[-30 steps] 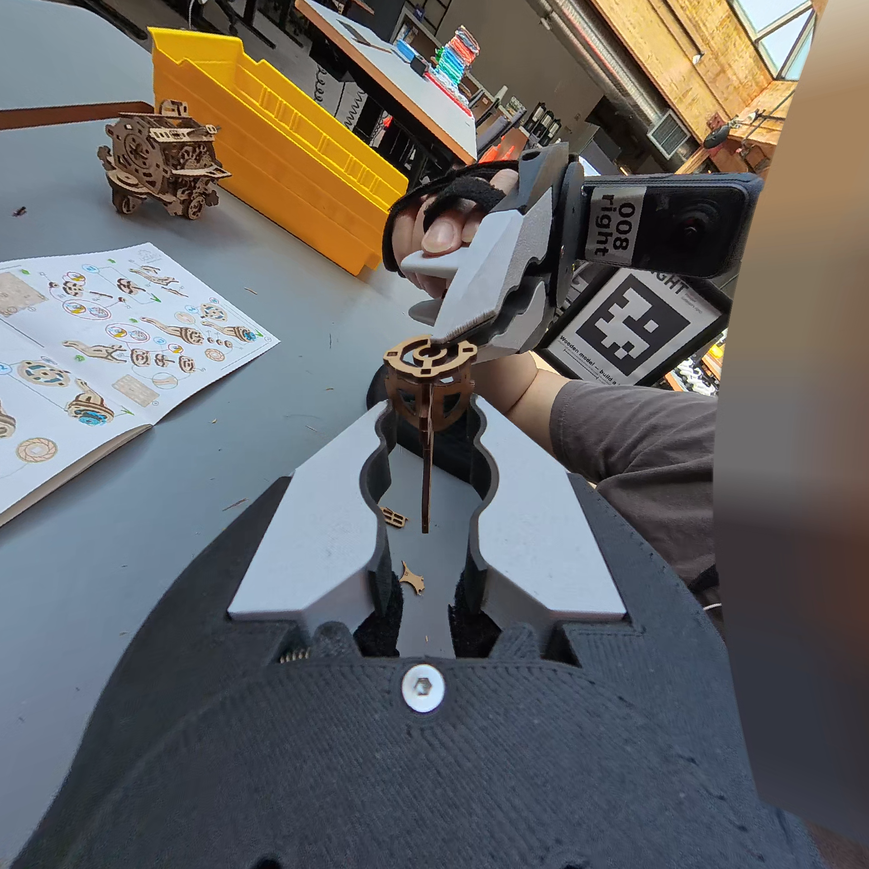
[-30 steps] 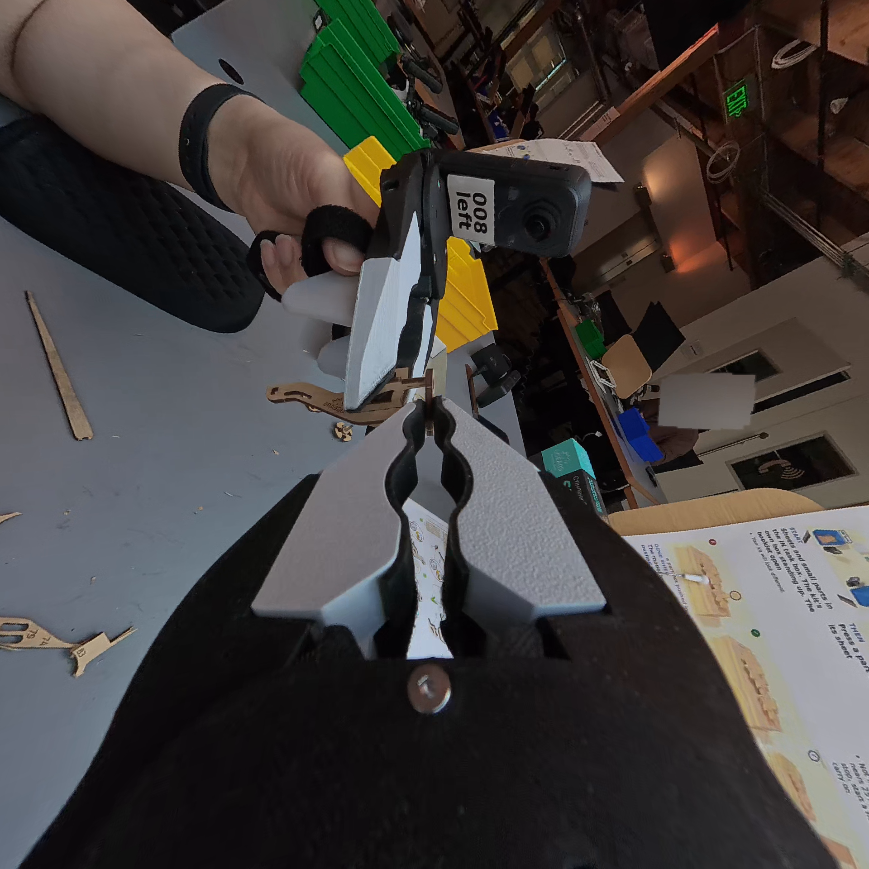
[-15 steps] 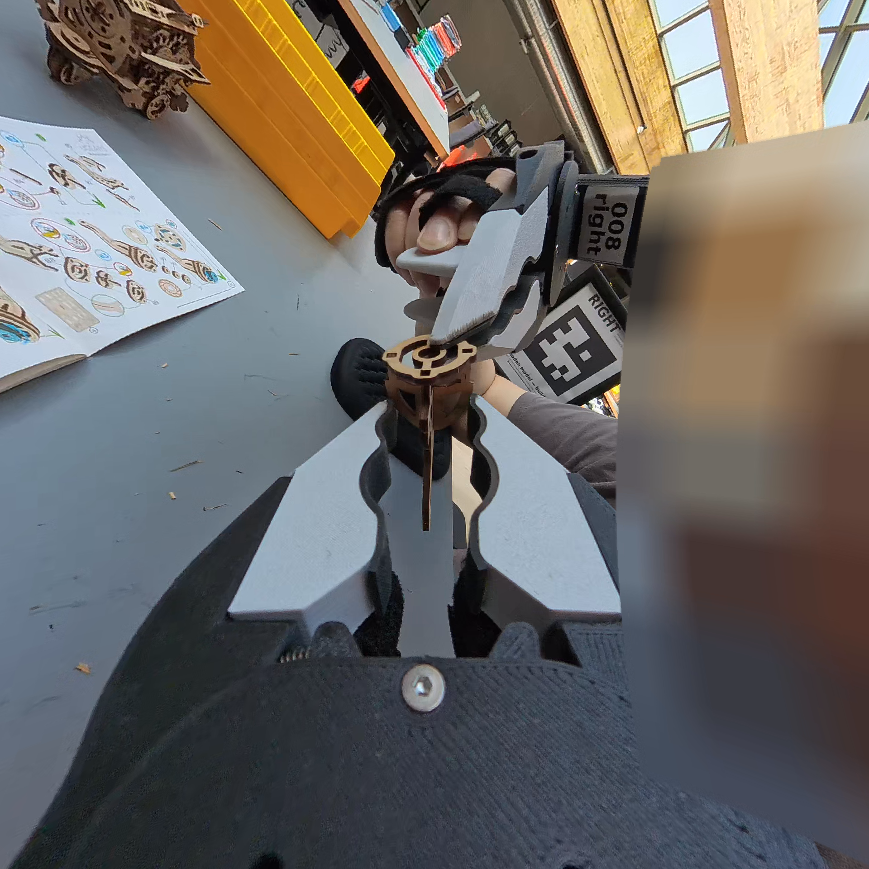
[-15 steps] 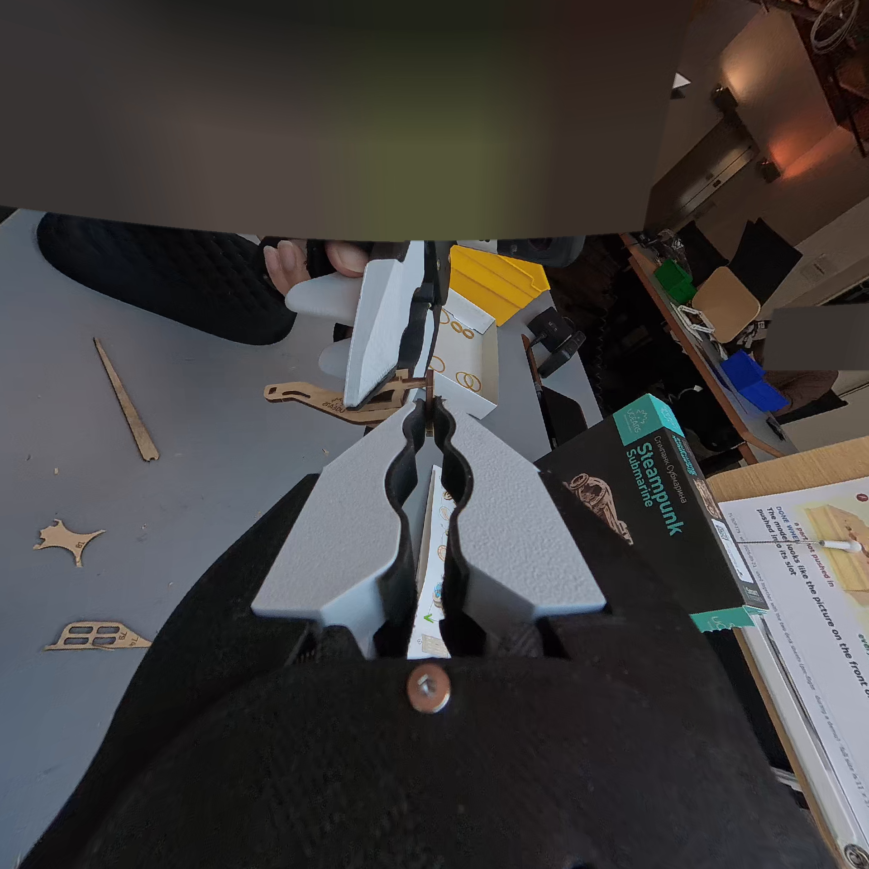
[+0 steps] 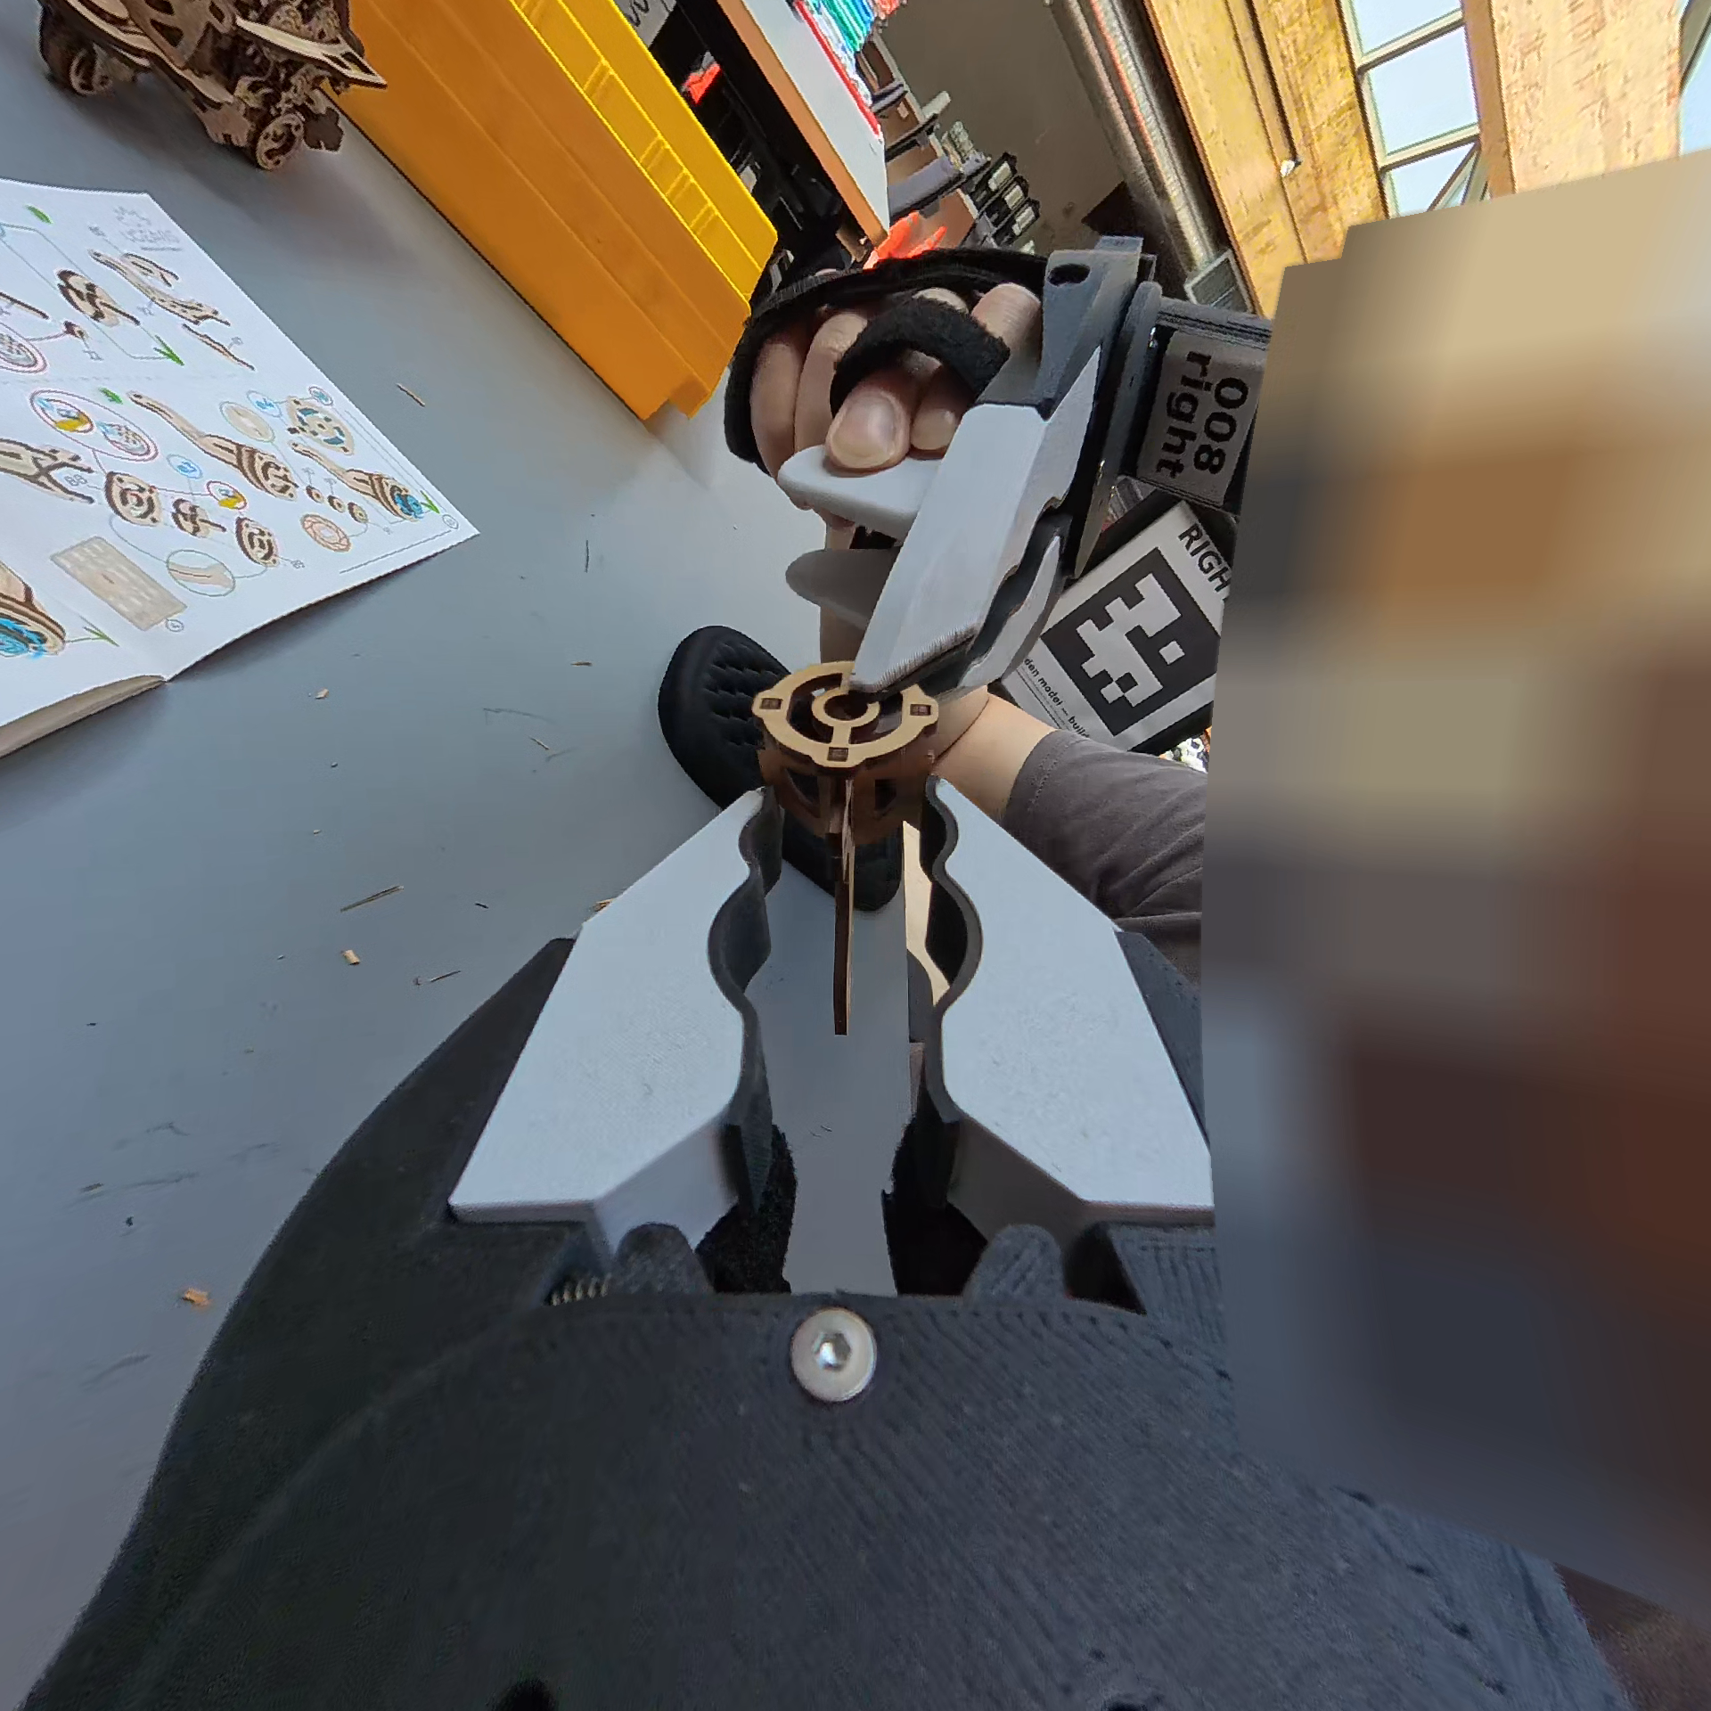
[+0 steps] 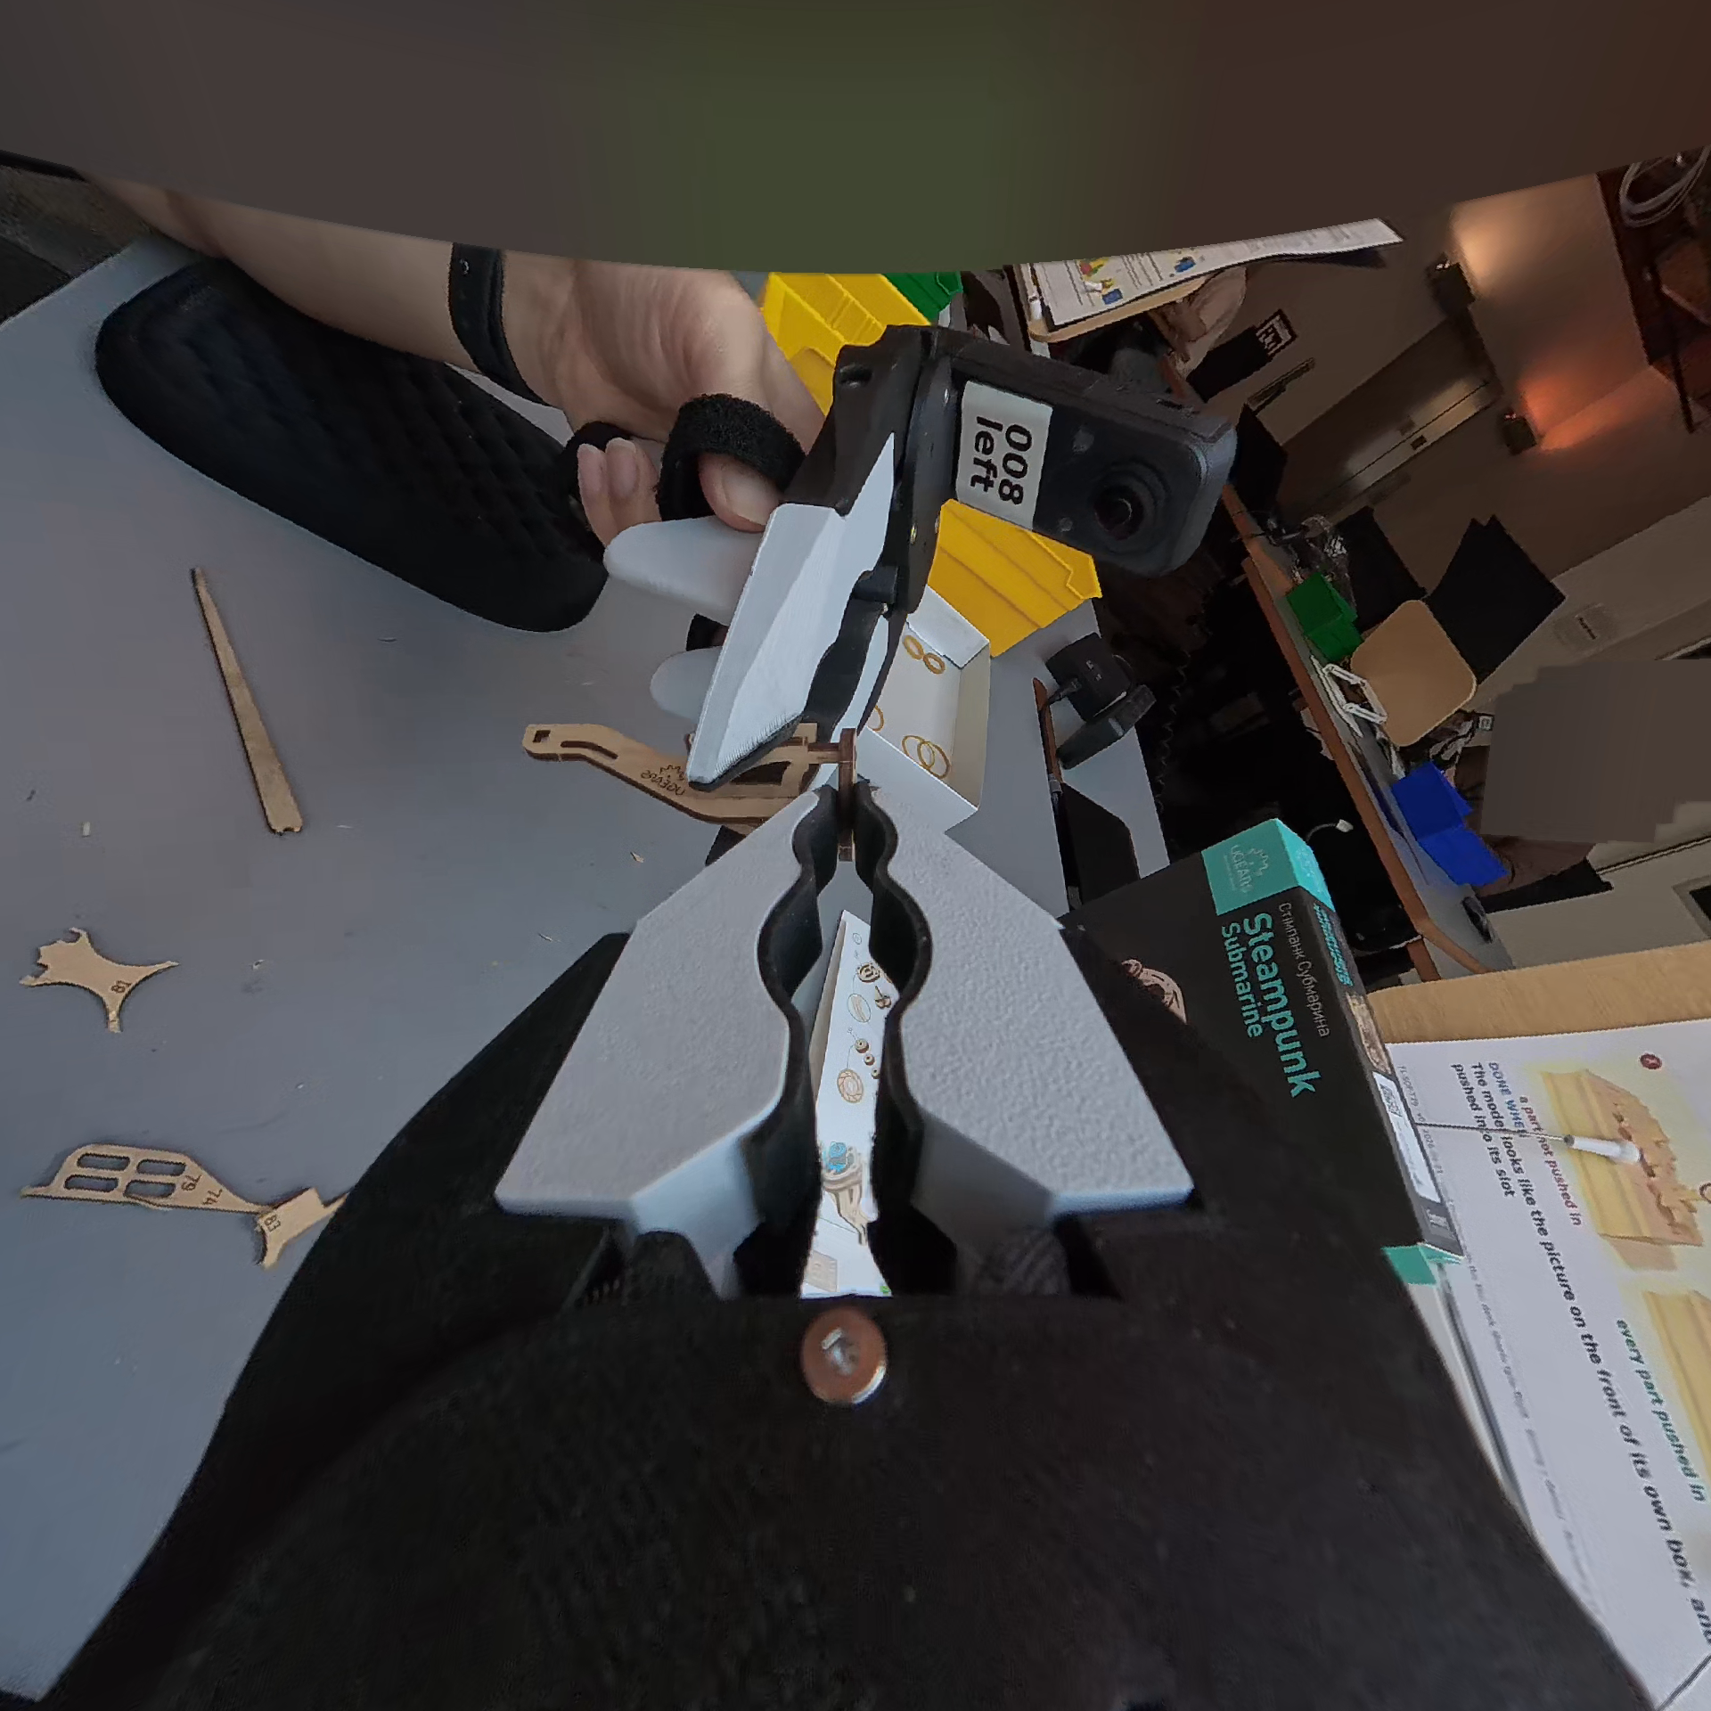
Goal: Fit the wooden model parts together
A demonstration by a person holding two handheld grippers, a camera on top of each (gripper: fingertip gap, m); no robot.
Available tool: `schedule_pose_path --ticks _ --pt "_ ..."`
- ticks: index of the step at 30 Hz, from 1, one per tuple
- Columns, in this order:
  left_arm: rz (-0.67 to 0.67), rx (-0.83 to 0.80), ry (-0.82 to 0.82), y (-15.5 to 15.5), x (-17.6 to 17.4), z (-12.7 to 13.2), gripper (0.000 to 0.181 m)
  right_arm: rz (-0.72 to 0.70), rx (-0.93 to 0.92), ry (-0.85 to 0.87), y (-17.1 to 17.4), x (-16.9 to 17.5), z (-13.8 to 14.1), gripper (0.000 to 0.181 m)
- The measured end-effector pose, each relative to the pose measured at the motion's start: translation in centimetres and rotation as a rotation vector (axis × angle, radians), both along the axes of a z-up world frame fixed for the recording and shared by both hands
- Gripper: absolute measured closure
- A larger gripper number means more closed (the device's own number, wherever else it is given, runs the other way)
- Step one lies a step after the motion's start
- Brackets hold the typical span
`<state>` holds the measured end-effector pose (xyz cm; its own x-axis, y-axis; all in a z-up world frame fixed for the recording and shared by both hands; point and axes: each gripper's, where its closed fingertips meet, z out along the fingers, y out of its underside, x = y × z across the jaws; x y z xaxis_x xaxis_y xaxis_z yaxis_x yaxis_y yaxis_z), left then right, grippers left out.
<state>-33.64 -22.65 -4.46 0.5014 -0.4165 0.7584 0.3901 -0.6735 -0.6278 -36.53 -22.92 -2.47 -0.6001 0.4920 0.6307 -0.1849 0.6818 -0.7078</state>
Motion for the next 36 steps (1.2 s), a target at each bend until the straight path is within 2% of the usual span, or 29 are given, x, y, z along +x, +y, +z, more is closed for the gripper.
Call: schedule_pose_path --ticks 3,6,12,18,23,26,28,32,34,36 --pt "-0.003 0.010 0.056 0.0 0.1 -0.3 0.152 0.013 0.079 0.066 -0.1 0.2 -0.2 0.179" --pt "-0.019 0.033 0.080 -0.2 0.4 -0.1 0.153 0.035 0.055 0.072 -0.3 0.5 0.1 0.180" --pt "-0.003 0.157 0.325 -0.1 0.6 0.0 0.153 0.057 0.141 0.170 -0.7 1.0 0.5 0.179" --pt "-0.003 0.218 0.451 -0.3 0.9 0.3 0.153 0.063 0.276 0.271 -1.1 1.7 1.0 0.178" --pt "0.011 0.246 0.541 -0.6 0.9 0.8 0.153 0.062 0.316 0.325 -1.4 1.9 1.6 0.178" --pt "0.026 0.270 0.607 -0.7 0.6 1.1 0.153 0.034 0.316 0.372 -1.4 1.8 2.4 0.165" --pt "0.063 0.288 0.676 -0.5 -0.1 1.1 0.153 0.010 0.297 0.389 -1.0 1.8 3.2 0.154" --pt "0.135 0.348 0.807 -0.2 -1.4 1.6 0.153 -0.002 0.206 0.379 0.4 2.1 4.3 0.154" --pt "0.190 0.386 0.886 0.1 -2.3 2.0 0.153 0.003 0.028 0.311 0.9 1.9 5.2 0.154" --pt "0.260 0.430 0.978 0.5 -3.3 2.5 0.153 0.002 -0.266 0.164 1.2 1.1 6.2 0.156"
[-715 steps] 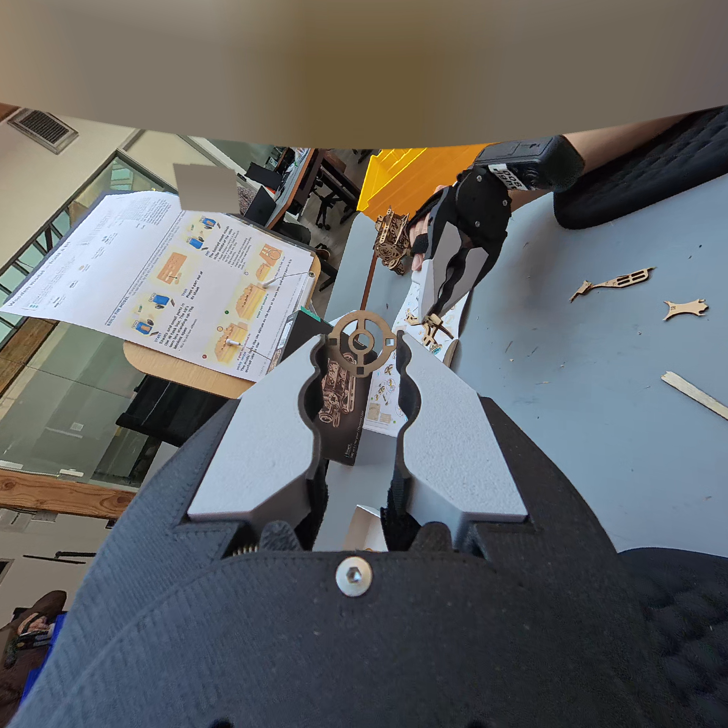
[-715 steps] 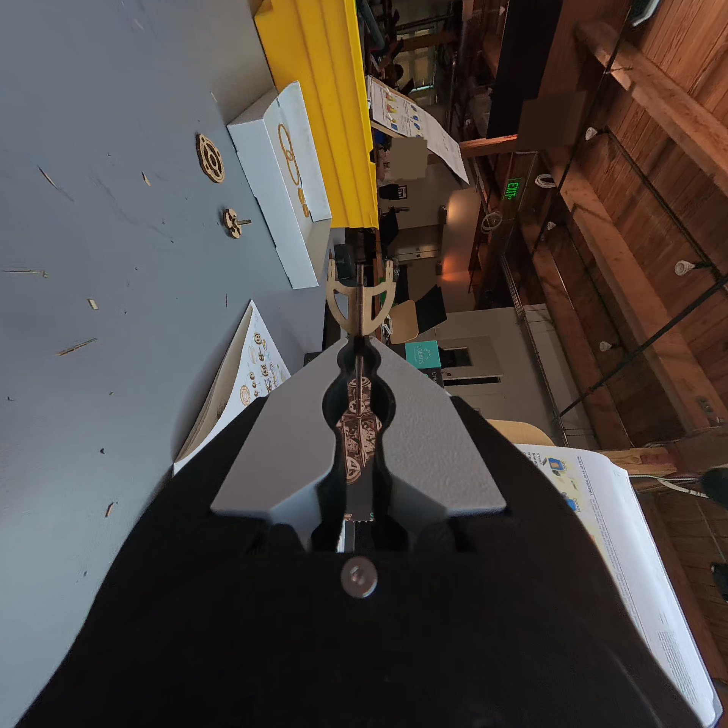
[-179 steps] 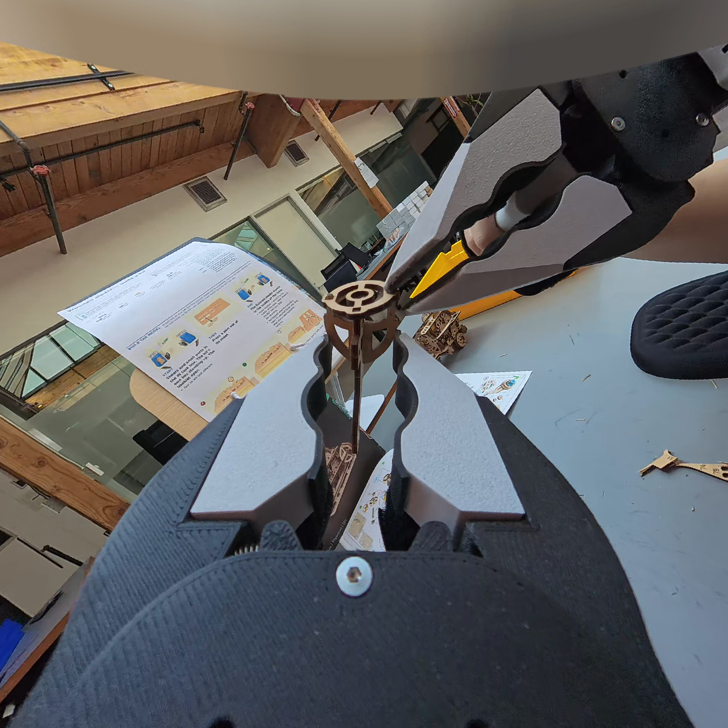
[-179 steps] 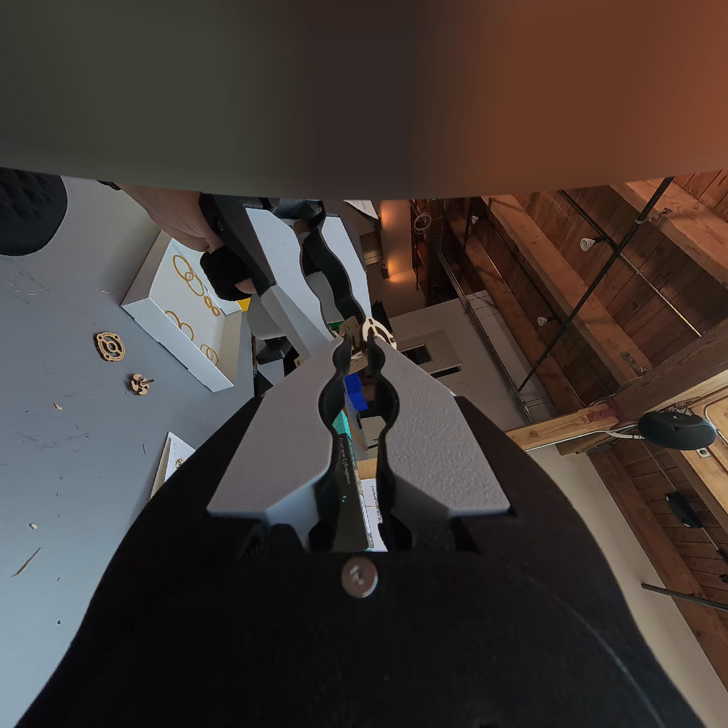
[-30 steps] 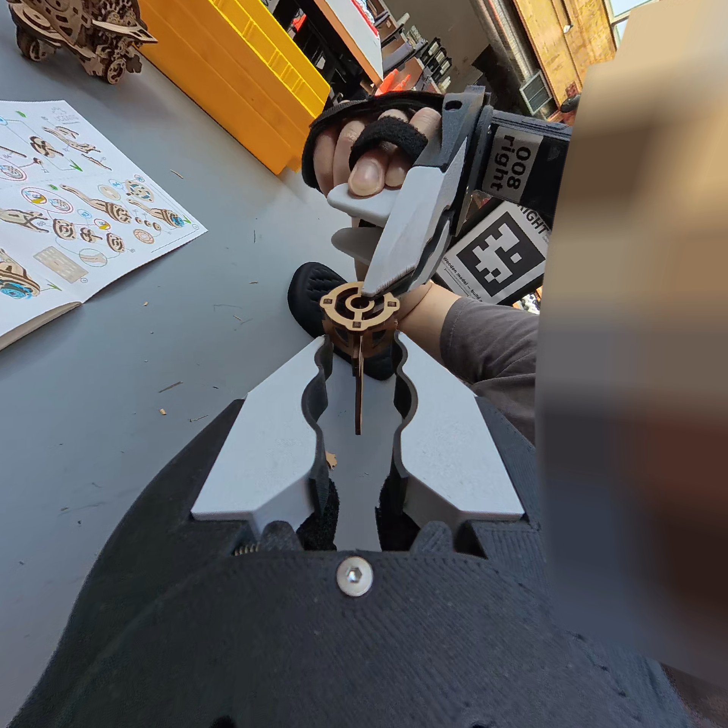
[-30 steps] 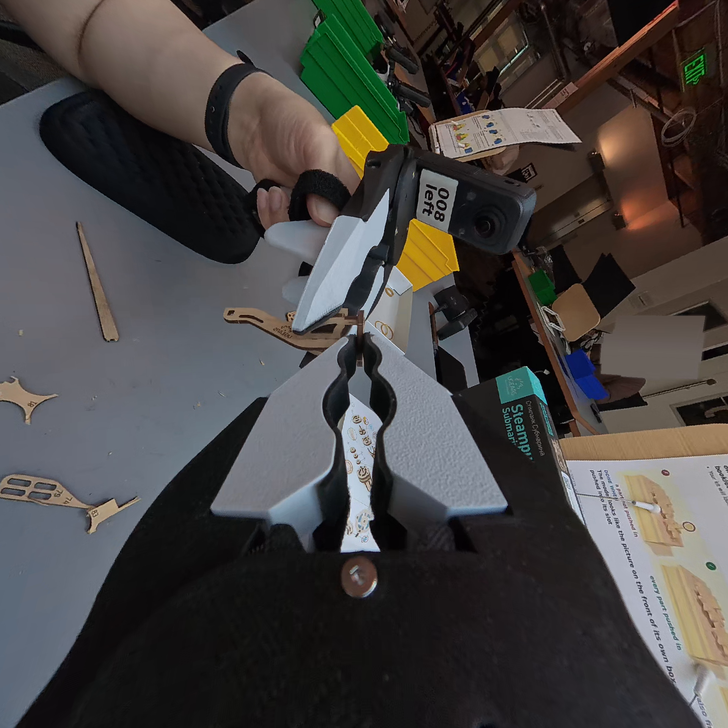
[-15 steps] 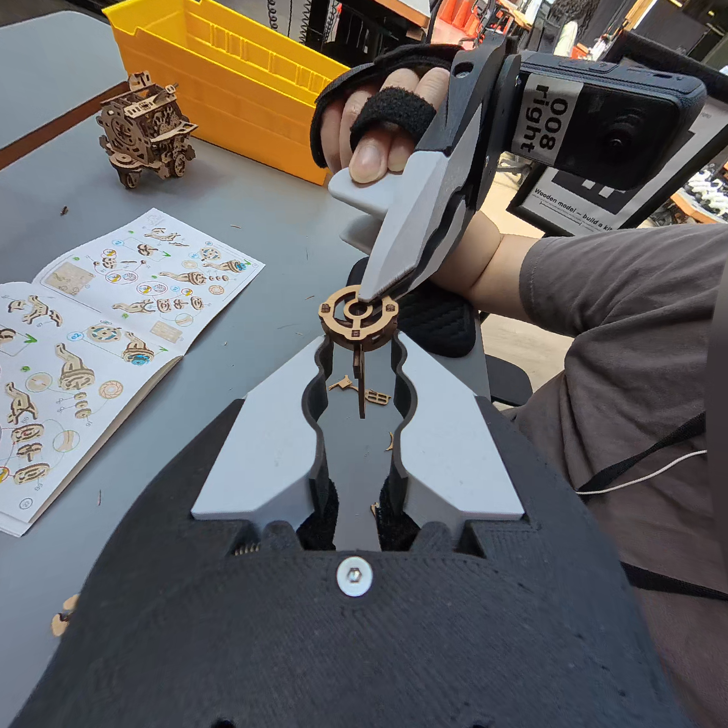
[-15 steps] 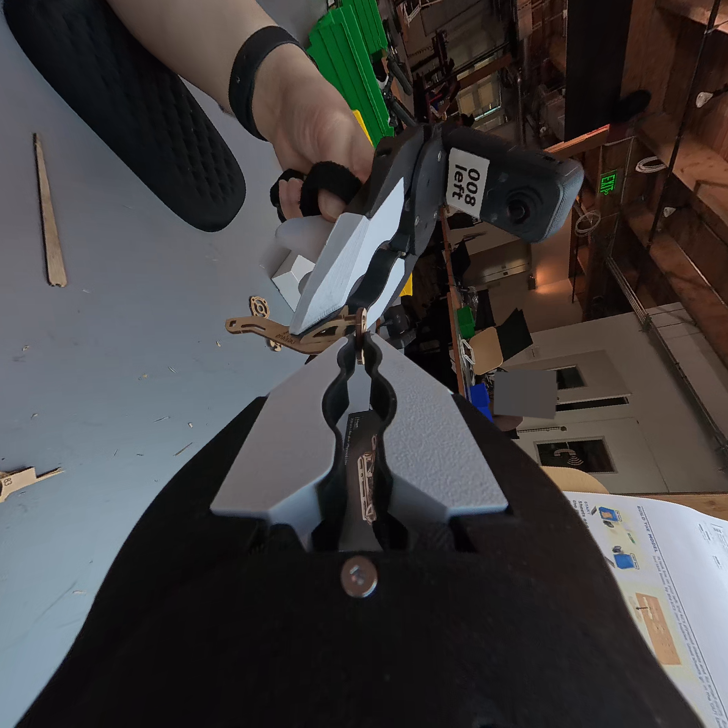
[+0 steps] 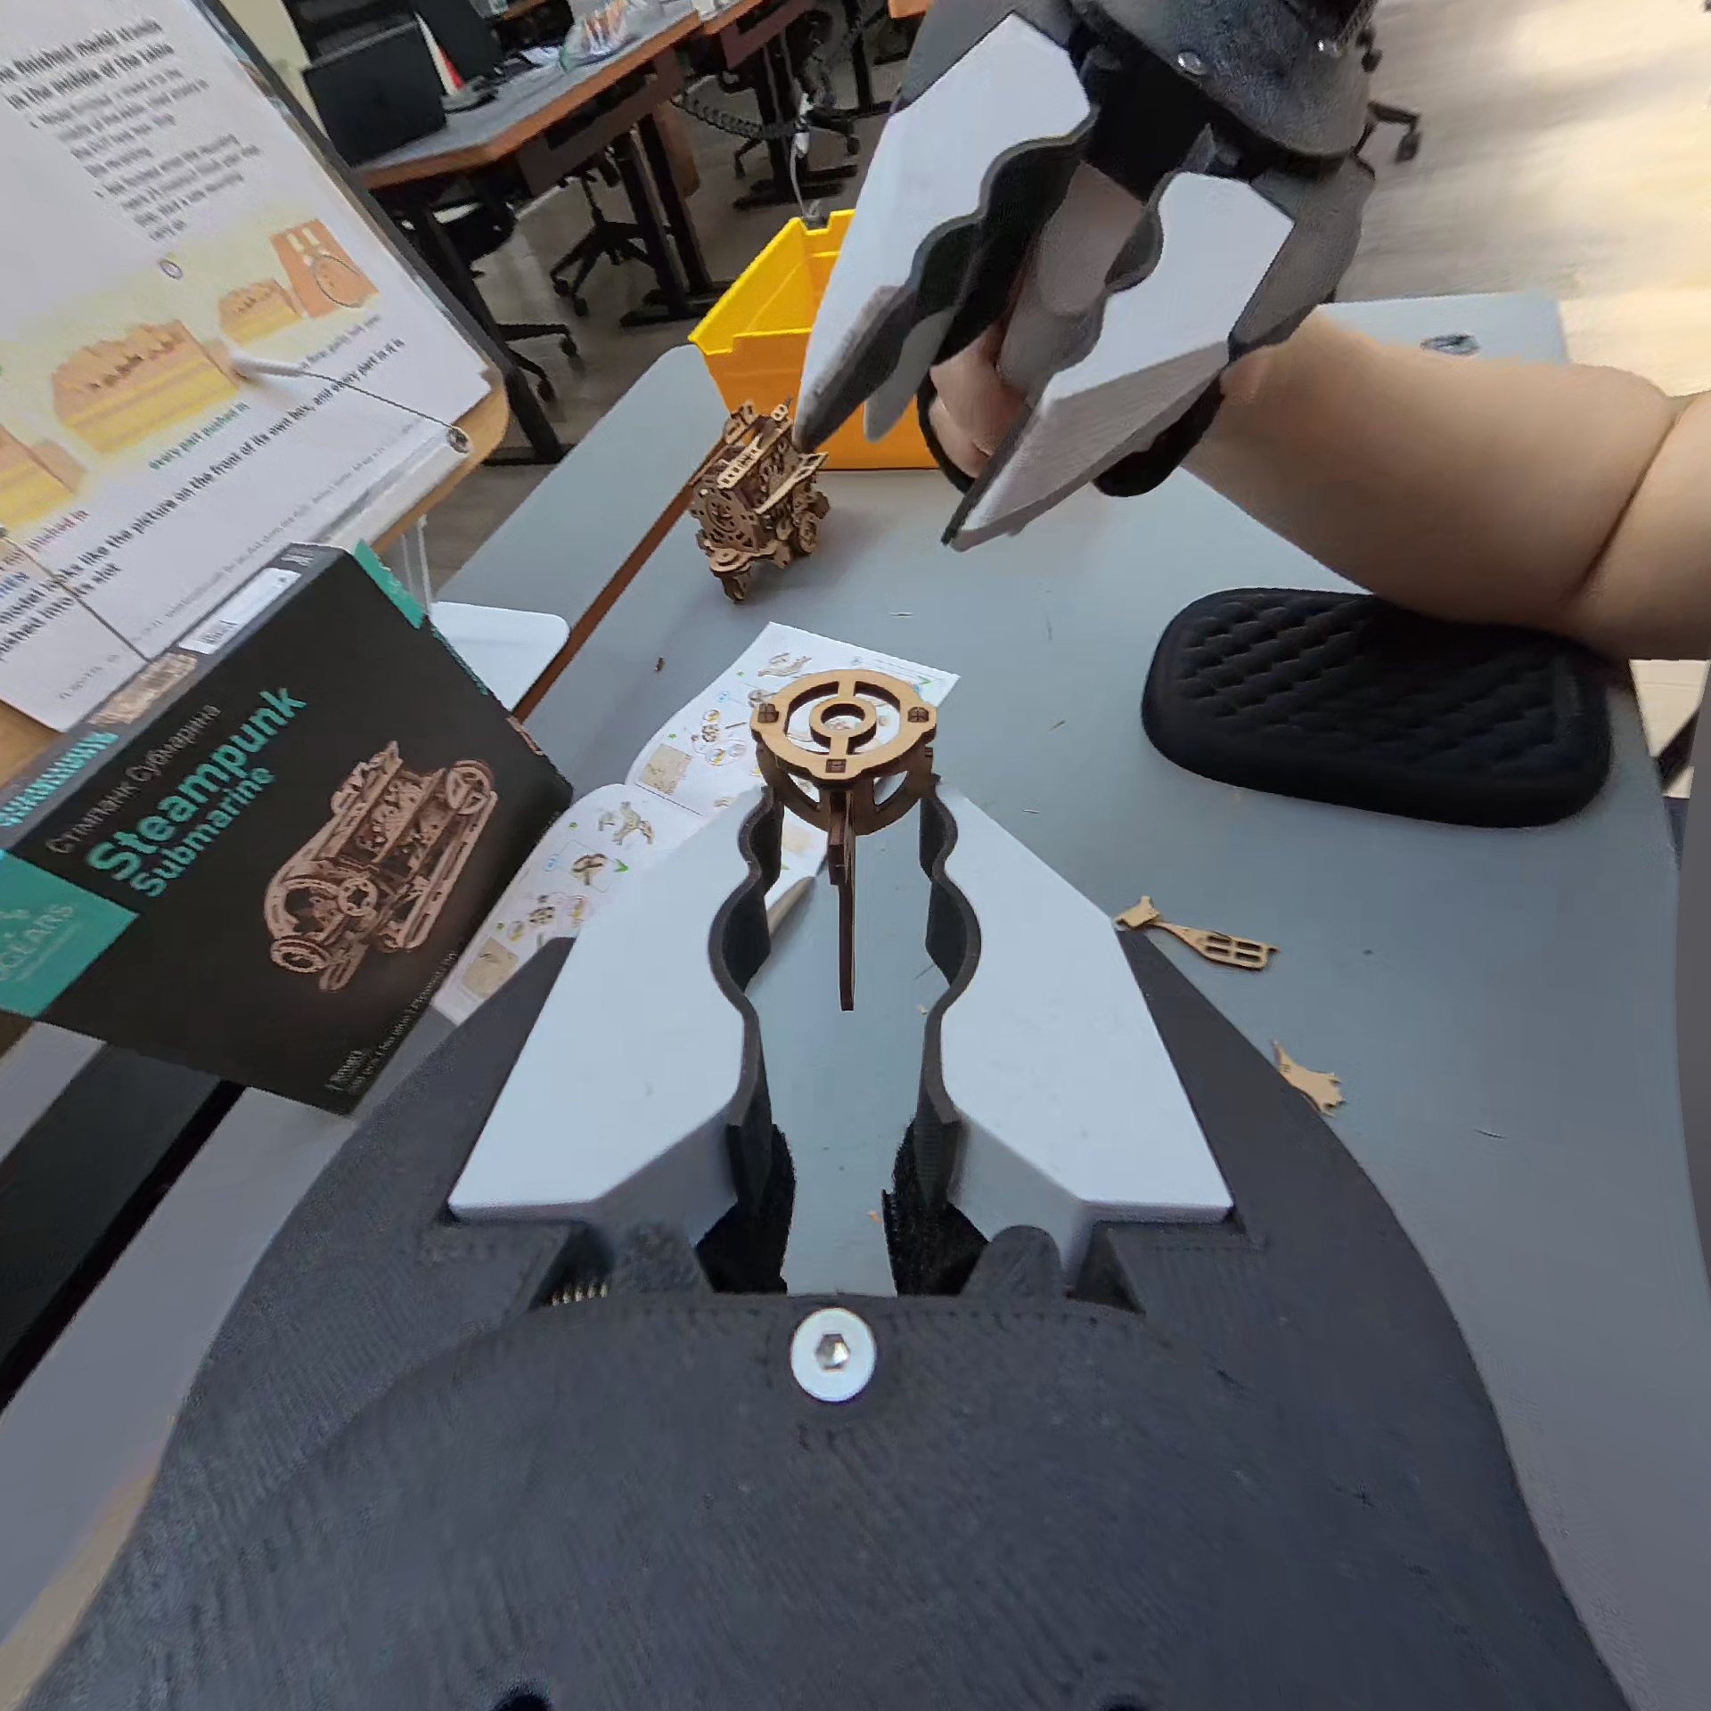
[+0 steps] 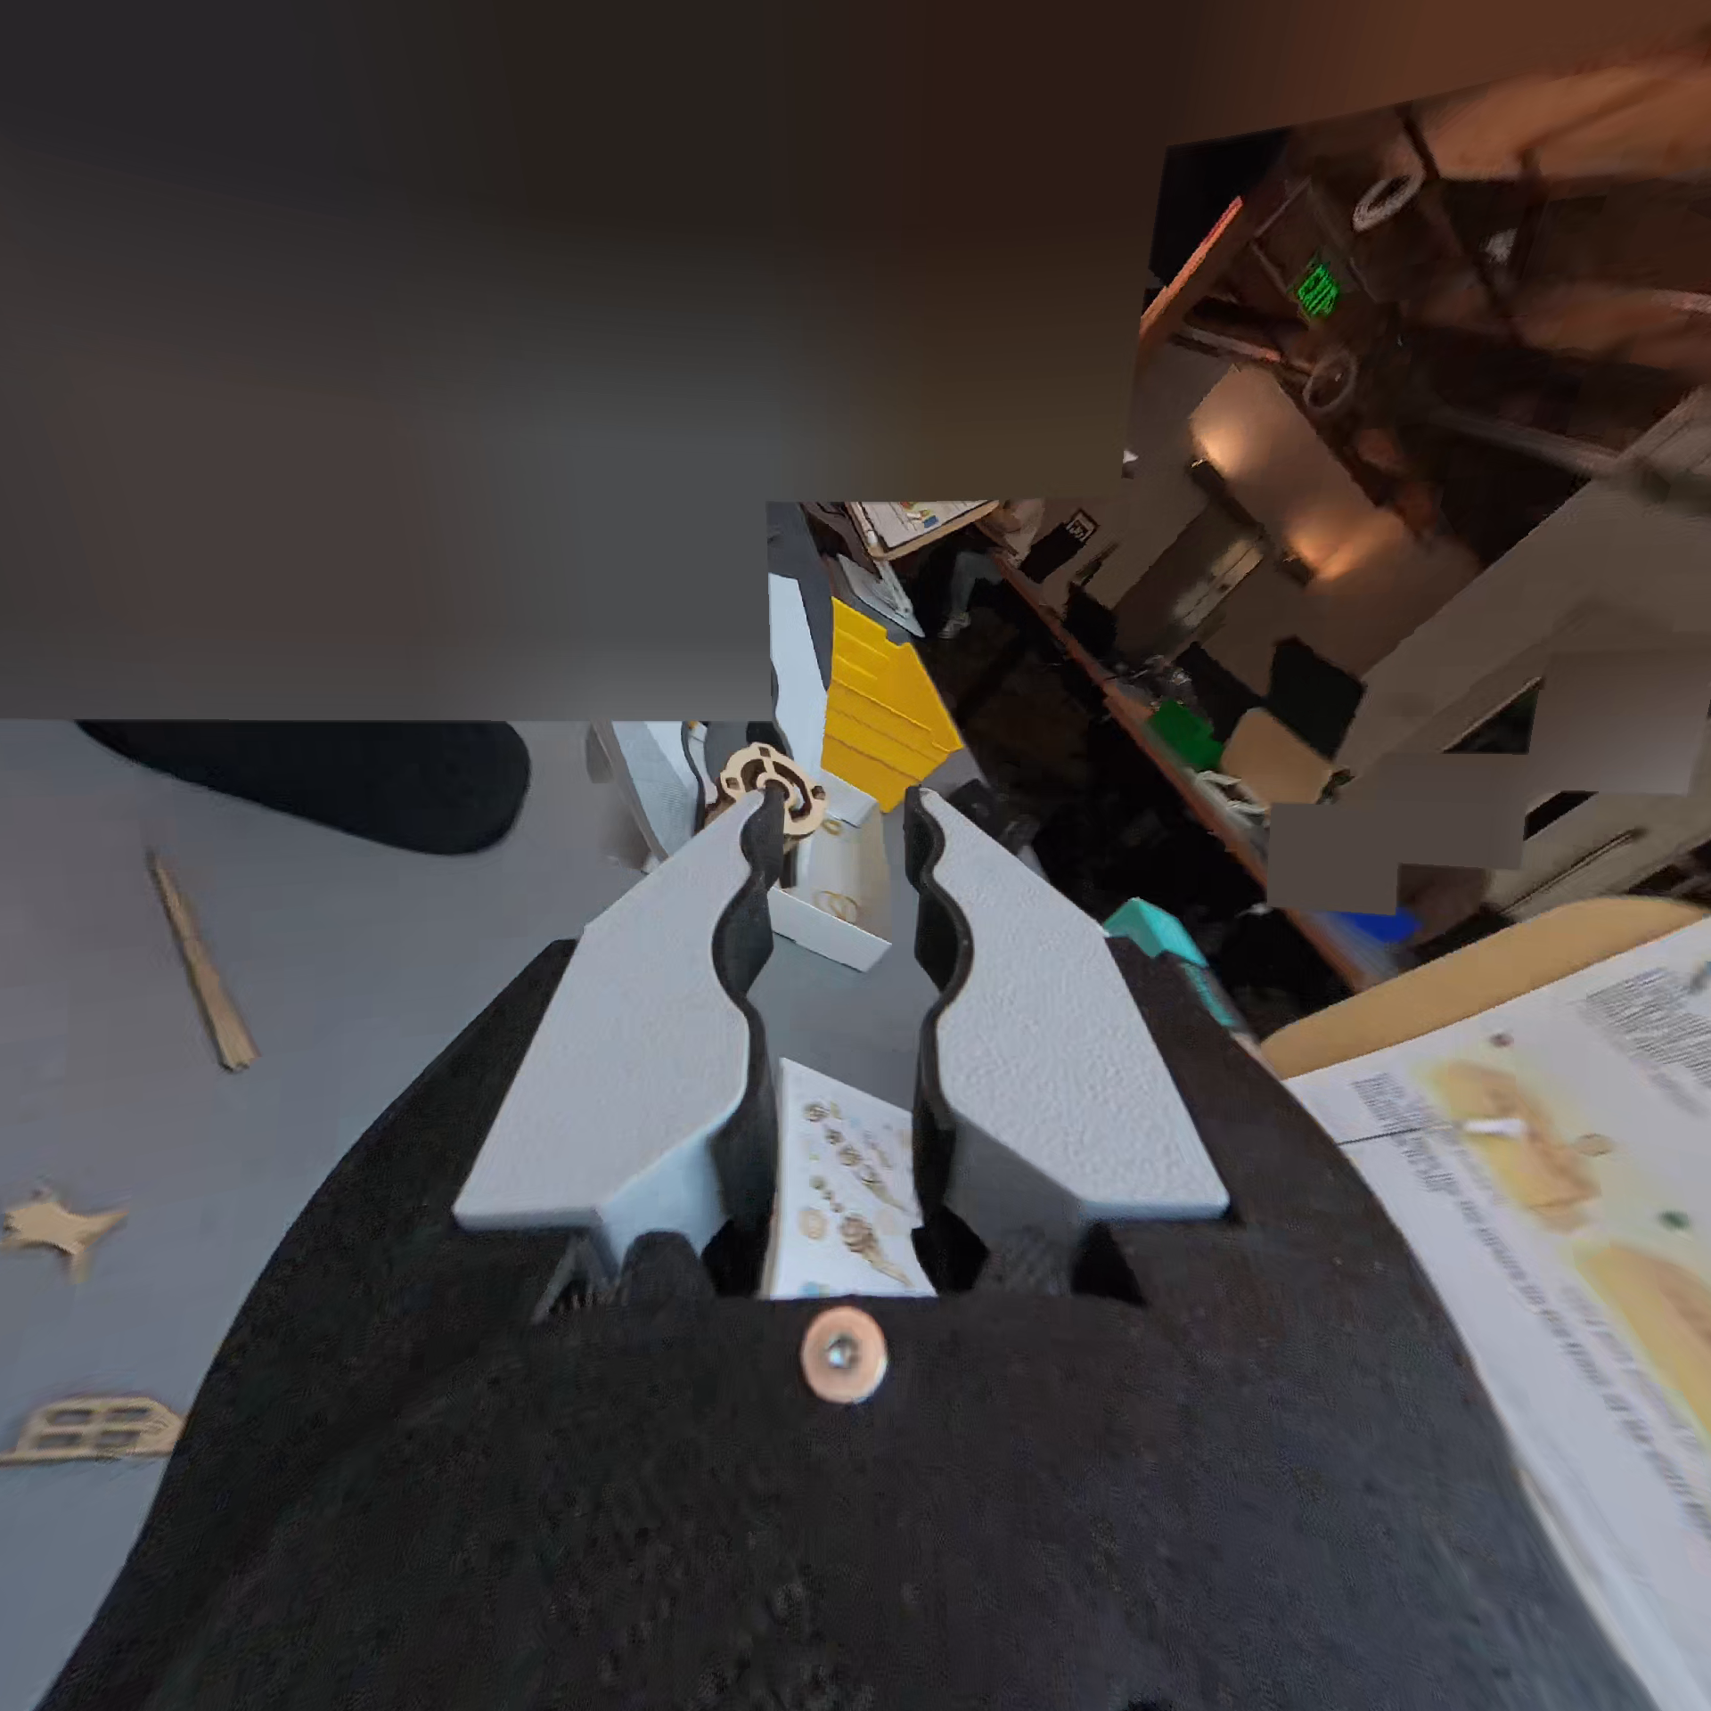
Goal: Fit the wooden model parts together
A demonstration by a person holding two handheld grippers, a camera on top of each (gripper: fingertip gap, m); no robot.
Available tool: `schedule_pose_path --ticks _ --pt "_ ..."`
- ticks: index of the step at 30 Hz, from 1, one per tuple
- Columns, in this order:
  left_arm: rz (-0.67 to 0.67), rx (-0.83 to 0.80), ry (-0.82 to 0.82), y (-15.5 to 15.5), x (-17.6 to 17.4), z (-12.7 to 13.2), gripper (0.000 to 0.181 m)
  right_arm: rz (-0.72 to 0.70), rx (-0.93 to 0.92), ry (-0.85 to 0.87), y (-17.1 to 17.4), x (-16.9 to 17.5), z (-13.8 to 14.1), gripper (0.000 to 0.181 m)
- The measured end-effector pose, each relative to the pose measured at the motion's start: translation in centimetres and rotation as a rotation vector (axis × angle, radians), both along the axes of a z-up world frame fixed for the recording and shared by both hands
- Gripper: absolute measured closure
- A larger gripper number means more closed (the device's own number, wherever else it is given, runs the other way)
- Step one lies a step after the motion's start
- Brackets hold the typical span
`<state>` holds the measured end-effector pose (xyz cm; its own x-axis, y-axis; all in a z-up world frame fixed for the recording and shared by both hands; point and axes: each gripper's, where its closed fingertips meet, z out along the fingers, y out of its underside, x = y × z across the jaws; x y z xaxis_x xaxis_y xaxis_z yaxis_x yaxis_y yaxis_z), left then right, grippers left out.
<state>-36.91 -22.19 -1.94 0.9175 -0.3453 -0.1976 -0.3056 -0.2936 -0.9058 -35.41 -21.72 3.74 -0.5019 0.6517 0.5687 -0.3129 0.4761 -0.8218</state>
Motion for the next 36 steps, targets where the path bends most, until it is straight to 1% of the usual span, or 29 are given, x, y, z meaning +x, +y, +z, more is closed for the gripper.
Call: schedule_pose_path --ticks 2,3,4,5,6,7,9,11,12,13,15,19,21,22,23,25,27,28,29,31,32,34,36 --pt "0.057 0.065 0.117 0.2 -0.9 0.4 0.153 0.059 -0.266 -0.234 -0.2 -1.0 -0.1 0.145" --pt "0.085 0.091 0.180 0.3 -1.2 0.6 0.152 0.057 -0.379 -0.341 -0.2 -1.7 -0.4 0.140" --pt "0.107 0.114 0.243 0.3 -1.5 0.7 0.153 0.090 -0.476 -0.431 -0.6 -1.9 -0.6 0.130" --pt "0.123 0.130 0.300 0.4 -1.6 0.7 0.152 0.132 -0.562 -0.499 -1.1 -1.9 -0.7 0.129" --pt "0.139 0.141 0.352 0.5 -1.8 0.7 0.153 0.120 -0.630 -0.553 -1.1 -2.4 -0.9 0.133" --pt "0.148 0.146 0.395 0.5 -1.8 0.5 0.153 0.119 -0.669 -0.578 -1.0 -2.6 -1.1 0.133" --pt "0.150 0.144 0.439 0.7 -1.6 0.1 0.153 0.096 -0.687 -0.597 -1.0 -3.0 -1.7 0.132" --pt "0.141 0.137 0.444 0.8 -1.3 -0.2 0.153 0.072 -0.654 -0.617 -1.2 -3.2 -2.4 0.132" --pt "0.136 0.141 0.443 0.8 -1.2 -0.2 0.153 0.024 -0.625 -0.618 -1.0 -3.5 -2.9 0.134" --pt "0.134 0.138 0.441 0.8 -1.1 -0.3 0.153 -0.034 -0.591 -0.601 -0.5 -3.9 -3.4 0.131" --pt "0.126 0.130 0.430 0.8 -0.9 -0.4 0.153 -0.027 -0.571 -0.604 -0.6 -3.7 -3.5 0.136" --pt "0.121 0.140 0.420 0.8 -0.7 -0.2 0.153 0.032 -0.589 -0.612 -1.0 -3.1 -2.7 0.136" --pt "0.121 0.125 0.423 0.8 -0.7 -0.5 0.153 -0.002 -0.566 -0.634 -0.7 -3.5 -3.7 0.132" --pt "0.121 0.125 0.429 0.8 -0.8 -0.6 0.153 0.009 -0.578 -0.645 -0.7 -3.5 -3.7 0.135" --pt "0.117 0.141 0.430 0.8 -0.7 -0.4 0.153 0.043 -0.588 -0.646 -0.9 -3.3 -3.5 0.133" --pt "0.114 0.166 0.433 0.7 -0.6 0.1 0.153 0.141 -0.676 -0.677 -1.1 -2.7 -2.4 0.126" --pt "0.102 0.216 0.459 0.5 -0.5 0.8 0.153 0.211 -0.758 -0.786 -1.1 -2.4 -2.9 0.118" --pt "0.098 0.243 0.483 0.4 -0.4 1.1 0.152 0.205 -0.774 -0.822 -0.9 -2.7 -3.6 0.116" --pt "0.083 0.260 0.517 0.3 -0.1 1.2 0.153 0.207 -0.767 -0.838 -0.8 -2.8 -4.2 0.112" --pt "0.081 0.308 0.629 0.1 0.0 1.4 0.152 0.267 -0.739 -0.844 -1.5 -2.4 -4.2 0.110" --pt "0.082 0.330 0.691 0.1 0.0 1.4 0.152 0.304 -0.708 -0.823 -1.9 -1.9 -3.9 0.110" --pt "0.079 0.354 0.785 0.1 0.3 1.2 0.152 0.291 -0.645 -0.780 -2.1 -1.8 -4.0 0.110" --pt "0.052 0.349 0.820 0.2 0.9 0.6 0.152 0.317 -0.625 -0.725 -2.4 -1.4 -3.5 0.110"
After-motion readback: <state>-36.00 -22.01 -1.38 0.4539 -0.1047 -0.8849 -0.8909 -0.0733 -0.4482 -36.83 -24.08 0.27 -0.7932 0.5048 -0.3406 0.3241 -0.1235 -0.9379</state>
